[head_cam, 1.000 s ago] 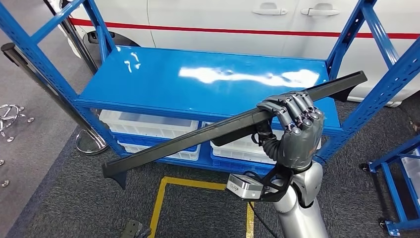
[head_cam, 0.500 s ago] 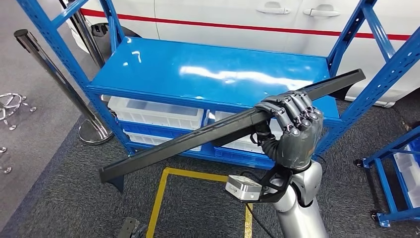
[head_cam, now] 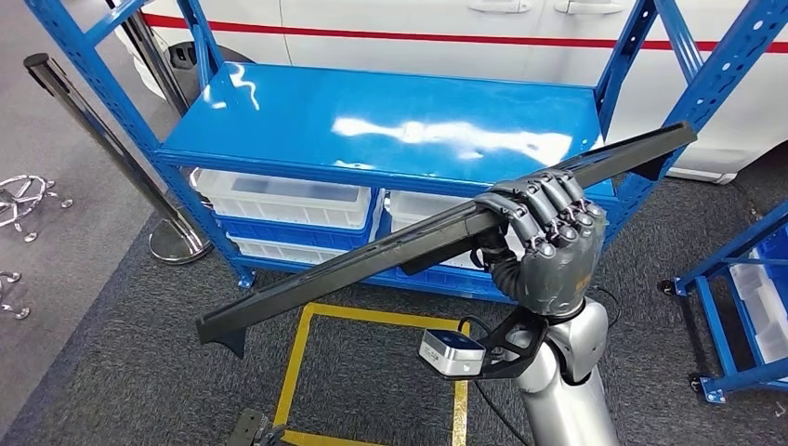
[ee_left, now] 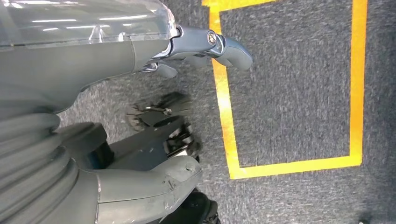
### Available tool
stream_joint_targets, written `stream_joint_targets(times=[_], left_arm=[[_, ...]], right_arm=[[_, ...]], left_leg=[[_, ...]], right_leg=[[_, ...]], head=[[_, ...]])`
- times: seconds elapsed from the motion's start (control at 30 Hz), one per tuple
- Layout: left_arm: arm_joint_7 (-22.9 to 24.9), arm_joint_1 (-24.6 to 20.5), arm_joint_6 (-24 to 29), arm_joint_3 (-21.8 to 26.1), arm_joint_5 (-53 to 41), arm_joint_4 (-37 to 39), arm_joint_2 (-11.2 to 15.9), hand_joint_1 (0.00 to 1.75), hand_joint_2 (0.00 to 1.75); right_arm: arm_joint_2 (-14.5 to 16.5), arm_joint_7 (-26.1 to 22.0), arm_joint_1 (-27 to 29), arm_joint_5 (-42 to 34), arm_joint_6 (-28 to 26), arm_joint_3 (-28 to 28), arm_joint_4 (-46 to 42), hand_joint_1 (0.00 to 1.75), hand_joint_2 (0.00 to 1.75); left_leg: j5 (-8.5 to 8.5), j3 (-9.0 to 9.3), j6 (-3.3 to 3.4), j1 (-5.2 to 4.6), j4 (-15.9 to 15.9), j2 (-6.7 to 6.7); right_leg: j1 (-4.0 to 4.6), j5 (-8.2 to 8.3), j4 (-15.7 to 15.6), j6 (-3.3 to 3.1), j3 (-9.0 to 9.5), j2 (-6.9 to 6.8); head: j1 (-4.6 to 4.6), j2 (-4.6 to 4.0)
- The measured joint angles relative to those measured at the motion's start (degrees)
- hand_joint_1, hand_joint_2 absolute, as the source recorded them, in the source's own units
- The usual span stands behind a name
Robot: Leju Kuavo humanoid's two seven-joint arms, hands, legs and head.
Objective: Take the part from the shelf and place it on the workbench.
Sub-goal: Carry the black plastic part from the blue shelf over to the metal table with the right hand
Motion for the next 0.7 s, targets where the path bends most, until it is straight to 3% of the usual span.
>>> stream_joint_targets(times=[0.03, 0.07, 0.1, 0.13, 0.2, 0.27, 0.37, 0.4, 0.47, 0.53, 0.57, 0.6, 0.63, 0.7], left_arm=[[0.0, 0.0, 0.0, -0.1, 0.1, 0.0, 0.0, 0.00, 1.75], [0.0, 0.0, 0.0, -0.2, 0.2, 0.0, 0.0, 0.00, 1.75], [0.0, 0.0, 0.0, -0.2, 0.3, 0.1, 0.0, 0.00, 1.75], [0.0, 0.0, 0.0, -0.3, 0.4, 0.1, 0.0, 0.00, 1.75], [0.0, 0.0, 0.0, -0.3, 0.6, 0.1, 0.0, 0.00, 1.75], [-0.2, -0.1, 0.1, -0.3, 0.6, 0.1, 0.1, 0.00, 1.75], [-1.0, 0.0, 0.0, -0.3, 1.0, 0.1, 0.1, 0.00, 1.75], [-1.4, -0.1, 0.0, -0.3, 1.0, 0.1, 0.1, 0.00, 1.75], [-1.8, -0.3, -0.1, -0.6, 1.0, 0.1, 0.1, 0.00, 1.75], [-2.0, -0.5, -0.3, -1.1, 1.0, 0.1, 0.2, 0.00, 1.75], [-2.1, -0.5, -0.3, -1.3, 1.1, 0.2, 0.2, 0.00, 1.75], [-2.2, -0.5, -0.4, -1.5, 1.2, 0.2, 0.3, 0.00, 1.75], [-2.3, -0.5, -0.4, -1.7, 1.2, 0.2, 0.3, 0.00, 1.75], [-2.3, -0.6, -0.3, -2.0, 1.3, 0.3, 0.3, 0.00, 1.75]], right_arm=[[0.1, 0.1, 0.0, -0.1, 0.0, -0.1, 0.1, 1.75, 1.75], [0.1, 0.7, 0.0, -0.6, 0.0, -0.1, 0.3, 1.75, 1.75], [0.0, 1.6, 0.0, -1.5, 0.0, -0.1, 0.5, 1.75, 1.75], [-0.1, 3.0, 0.0, -2.6, 0.0, 0.1, 0.8, 1.75, 1.75], [-0.6, 5.6, -0.1, -4.8, 0.0, 0.6, 1.3, 1.75, 1.75], [-1.2, 6.8, -0.2, -5.6, 0.0, 1.1, 1.6, 1.75, 1.75], [-2.3, 7.1, -0.4, -5.6, 0.0, 2.1, 1.9, 1.75, 1.75], [-3.0, 7.0, -0.6, -5.6, 0.0, 2.6, 1.9, 1.75, 1.75], [-5.0, 7.0, -1.2, -4.9, 0.0, 3.8, 1.9, 1.75, 1.75], [-7.1, 7.7, -1.6, -3.4, 0.0, 5.3, 2.1, 1.75, 1.75], [-8.0, 8.1, -1.7, -2.6, 0.0, 6.1, 2.2, 1.75, 1.75], [-8.7, 8.3, -1.7, -2.0, 0.0, 6.7, 2.3, 1.75, 1.75], [-9.2, 8.4, -1.7, -1.6, 0.0, 7.1, 2.4, 1.75, 1.75], [-10.0, 8.4, -1.9, -1.4, 0.0, 7.7, 2.4, 1.75, 1.75]], left_leg=[[-1.59, -0.77, -0.14, 0.09, 3.0, 0.00], [-2.05, -0.80, -0.20, 0.13, 4.6, 0.00], [-1.42, 0.18, -0.16, 0.14, 4.1, 0.00], [0.02, 2.23, -0.02, 0.14, 1.6, 0.00], [2.39, 7.65, 0.48, 0.00, -6.7, -0.09], [2.93, 10.42, 1.03, -0.39, -11.6, -0.20], [3.91, 10.27, 2.03, -0.56, -13.1, -0.15], [4.51, 10.28, 2.45, -0.42, -13.6, -0.08], [5.54, 9.98, 3.14, -0.22, -14.2, 0.10], [6.02, 9.11, 3.42, -0.35, -14.0, -0.04], [6.16, 8.70, 3.38, -0.39, -13.8, -0.24], [6.27, 8.35, 3.32, -0.40, -13.5, -0.53], [6.32, 8.06, 3.23, -0.39, -13.2, -0.88], [6.20, 7.42, 2.95, -0.44, -12.4, -1.60]], right_leg=[[0.07, 0.37, 0.0, -0.01, -0.55, -0.01], [0.12, 0.73, 0.1, 0.01, -1.09, -0.02], [0.15, 1.07, 0.2, 0.06, -1.59, -0.03], [0.15, 1.40, 0.2, 0.14, -2.01, -0.02], [0.18, 2.01, 0.2, 0.45, -2.54, -0.01], [0.10, 2.67, 0.0, 1.09, -2.74, 0.00], [-0.02, 3.58, -0.7, 2.28, -2.71, 0.01], [0.03, 3.06, -0.2, 2.56, -3.01, 0.02], [0.05, -0.31, 4.4, 2.89, -5.09, 0.06], [0.06, -4.29, 11.9, 3.14, -8.08, 0.08], [0.05, -5.05, 14.2, 3.25, -8.77, 0.07], [0.03, -4.69, 14.3, 3.30, -8.35, 0.08], [0.00, -3.42, 12.2, 3.27, -6.81, 0.17], [-0.10, -0.69, 4.7, 2.91, -2.18, 1.76]], head=[[0.01, 0.00], [0.01, 0.00], [0.01, 0.00], [0.01, 0.00], [0.01, 0.00], [0.00, 0.00], [0.02, 0.00], [0.04, 0.00], [0.09, 0.00], [0.10, 0.00], [0.11, 0.00], [0.10, 0.00], [0.11, 0.00], [0.10, 0.00]])
